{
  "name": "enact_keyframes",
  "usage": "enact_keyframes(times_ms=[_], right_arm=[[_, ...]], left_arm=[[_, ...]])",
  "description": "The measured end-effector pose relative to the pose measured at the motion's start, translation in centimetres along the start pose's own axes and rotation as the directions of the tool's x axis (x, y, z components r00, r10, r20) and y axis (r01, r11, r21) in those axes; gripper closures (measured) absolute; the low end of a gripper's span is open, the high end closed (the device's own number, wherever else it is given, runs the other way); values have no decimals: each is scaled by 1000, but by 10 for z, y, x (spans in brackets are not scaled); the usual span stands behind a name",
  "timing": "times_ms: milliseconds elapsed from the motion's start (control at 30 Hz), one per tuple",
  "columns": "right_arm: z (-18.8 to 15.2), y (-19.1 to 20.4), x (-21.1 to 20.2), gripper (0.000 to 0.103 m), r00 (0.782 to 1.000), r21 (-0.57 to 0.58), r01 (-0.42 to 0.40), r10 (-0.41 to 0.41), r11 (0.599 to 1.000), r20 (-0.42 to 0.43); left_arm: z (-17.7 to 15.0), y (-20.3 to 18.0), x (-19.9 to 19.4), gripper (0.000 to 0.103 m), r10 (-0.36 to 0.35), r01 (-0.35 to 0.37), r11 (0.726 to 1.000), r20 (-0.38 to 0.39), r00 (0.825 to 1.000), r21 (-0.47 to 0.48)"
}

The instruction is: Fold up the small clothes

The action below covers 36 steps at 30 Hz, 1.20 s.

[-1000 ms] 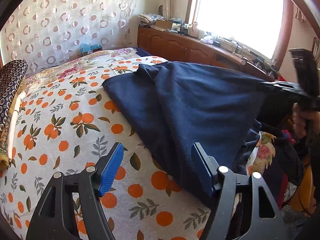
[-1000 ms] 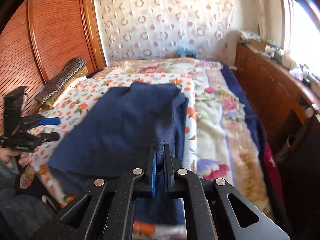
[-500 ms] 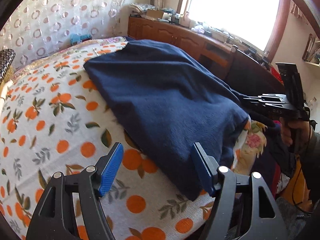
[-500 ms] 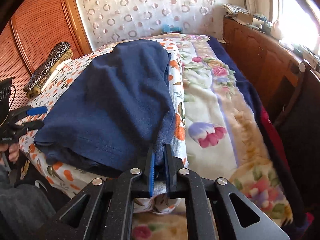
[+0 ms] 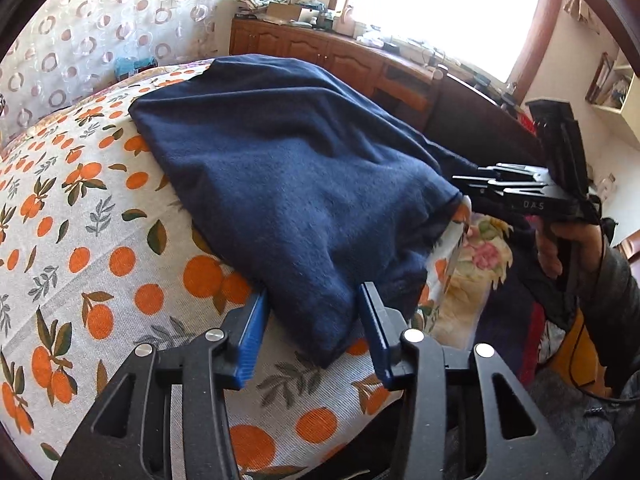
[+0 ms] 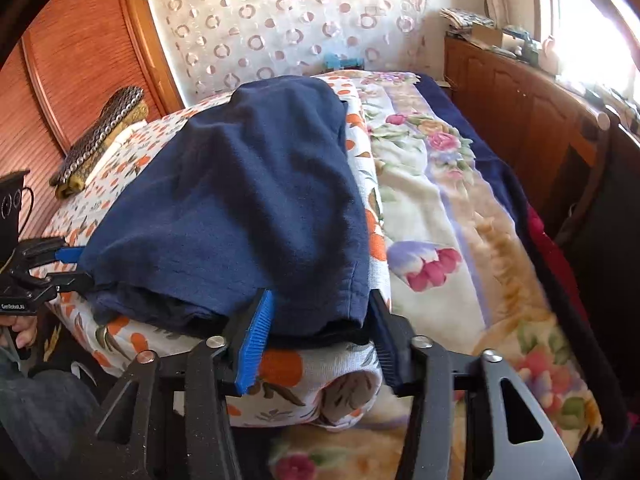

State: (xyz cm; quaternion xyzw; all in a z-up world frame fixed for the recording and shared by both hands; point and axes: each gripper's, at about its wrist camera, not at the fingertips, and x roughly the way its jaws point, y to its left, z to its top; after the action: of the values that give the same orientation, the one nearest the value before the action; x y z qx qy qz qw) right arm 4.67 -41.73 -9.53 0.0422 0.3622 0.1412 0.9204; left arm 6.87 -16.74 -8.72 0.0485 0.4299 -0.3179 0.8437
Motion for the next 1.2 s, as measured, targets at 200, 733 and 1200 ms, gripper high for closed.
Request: enact_keyframes(times_ms=[200,733,1200], right_arm=[[-2,4,-2,77,1000,-26,12,-12,1000,-2],[90,7,-49,95,972,-123,-45,72,991,223],[234,16,76,95,976,-163,-21,56,986,212]], left_arm=[[-1,-1,3,56,14,-14,1000,-4,1000,9],[79,40,-57,90,-9,11,1000,210,978,-11],[174,160,1,90,42,-5,981,189,981,-192]])
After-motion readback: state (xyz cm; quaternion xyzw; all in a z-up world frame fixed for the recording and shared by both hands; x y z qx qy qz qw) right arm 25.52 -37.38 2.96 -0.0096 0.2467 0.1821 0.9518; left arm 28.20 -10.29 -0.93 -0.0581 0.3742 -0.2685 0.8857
